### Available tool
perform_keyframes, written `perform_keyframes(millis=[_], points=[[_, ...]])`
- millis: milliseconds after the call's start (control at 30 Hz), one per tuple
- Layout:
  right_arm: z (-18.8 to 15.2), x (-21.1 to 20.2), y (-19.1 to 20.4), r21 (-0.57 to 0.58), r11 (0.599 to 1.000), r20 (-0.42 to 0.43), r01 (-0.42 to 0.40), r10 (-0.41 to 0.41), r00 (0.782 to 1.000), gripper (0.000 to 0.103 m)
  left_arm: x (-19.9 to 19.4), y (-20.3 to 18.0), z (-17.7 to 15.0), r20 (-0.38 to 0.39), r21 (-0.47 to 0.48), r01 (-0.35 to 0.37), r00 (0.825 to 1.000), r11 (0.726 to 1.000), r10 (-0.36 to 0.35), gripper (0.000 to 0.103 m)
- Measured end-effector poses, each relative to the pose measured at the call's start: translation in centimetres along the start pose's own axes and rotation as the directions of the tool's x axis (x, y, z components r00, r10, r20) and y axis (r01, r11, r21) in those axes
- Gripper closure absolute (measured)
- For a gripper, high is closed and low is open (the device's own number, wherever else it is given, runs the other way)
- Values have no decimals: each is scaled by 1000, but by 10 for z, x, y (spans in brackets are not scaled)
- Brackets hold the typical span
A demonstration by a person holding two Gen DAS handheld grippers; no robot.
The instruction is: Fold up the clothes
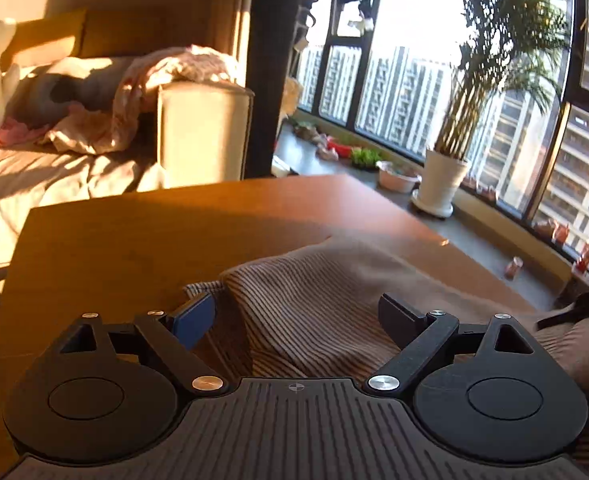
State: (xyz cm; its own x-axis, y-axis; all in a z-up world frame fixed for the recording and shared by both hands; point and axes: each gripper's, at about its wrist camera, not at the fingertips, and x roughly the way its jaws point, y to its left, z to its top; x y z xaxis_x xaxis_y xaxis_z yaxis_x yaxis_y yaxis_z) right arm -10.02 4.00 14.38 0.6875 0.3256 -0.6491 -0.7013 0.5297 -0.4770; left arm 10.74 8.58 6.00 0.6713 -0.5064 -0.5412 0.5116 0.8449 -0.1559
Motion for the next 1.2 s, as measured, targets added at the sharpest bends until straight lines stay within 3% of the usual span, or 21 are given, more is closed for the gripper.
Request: perform_keyframes(millis=[100,200,367,467,533,567,600,633,700,800,900,1067,1200], points=[[15,-18,-12,-33,999,21,-40,41,999,74,24,9,-6,-59,-14,11,998,1000,-11,10],[28,-5,-46,5,998,42,-66,66,997,75,38,24,-15,-102,-47,14,995,999,-19,11],[29,75,-116,82,984,50,-158,155,987,74,41,43,-21,-115,-77,66,991,995,-75,14],[23,132,-148,164,950,36,-266,264,964,67,38,47,-22,-110,-89,58,992,994,-67,16],[11,164,-163,227,929,17,-293,298,955,45,33,52,-22,-106,-104,31,993,994,-42,19],[5,175,-168,269,921,13,-284,291,957,38,28,54,-20,-99,-107,13,995,994,-23,21],[-1,179,-172,313,906,27,-285,291,956,23,19,56,-18,-79,-102,-9,997,995,1,21],[-8,183,-177,357,889,42,-286,291,956,17,11,57,-16,-60,-97,-31,998,995,26,21],[-18,185,-181,421,861,65,-284,283,957,14,-12,57,-7,3,-91,-50,999,995,51,18],[-27,179,-177,461,847,91,-265,251,964,14,-48,50,12,126,-88,-11,992,996,22,15],[-31,176,-173,492,837,101,-240,219,970,11,-65,27,29,207,-25,43,978,999,-36,14],[-43,168,-170,557,809,112,-188,151,982,8,-38,-30,38,166,161,160,968,974,-187,14],[-50,157,-172,608,786,114,-116,58,992,8,2,-51,28,73,206,164,980,965,-183,14]])
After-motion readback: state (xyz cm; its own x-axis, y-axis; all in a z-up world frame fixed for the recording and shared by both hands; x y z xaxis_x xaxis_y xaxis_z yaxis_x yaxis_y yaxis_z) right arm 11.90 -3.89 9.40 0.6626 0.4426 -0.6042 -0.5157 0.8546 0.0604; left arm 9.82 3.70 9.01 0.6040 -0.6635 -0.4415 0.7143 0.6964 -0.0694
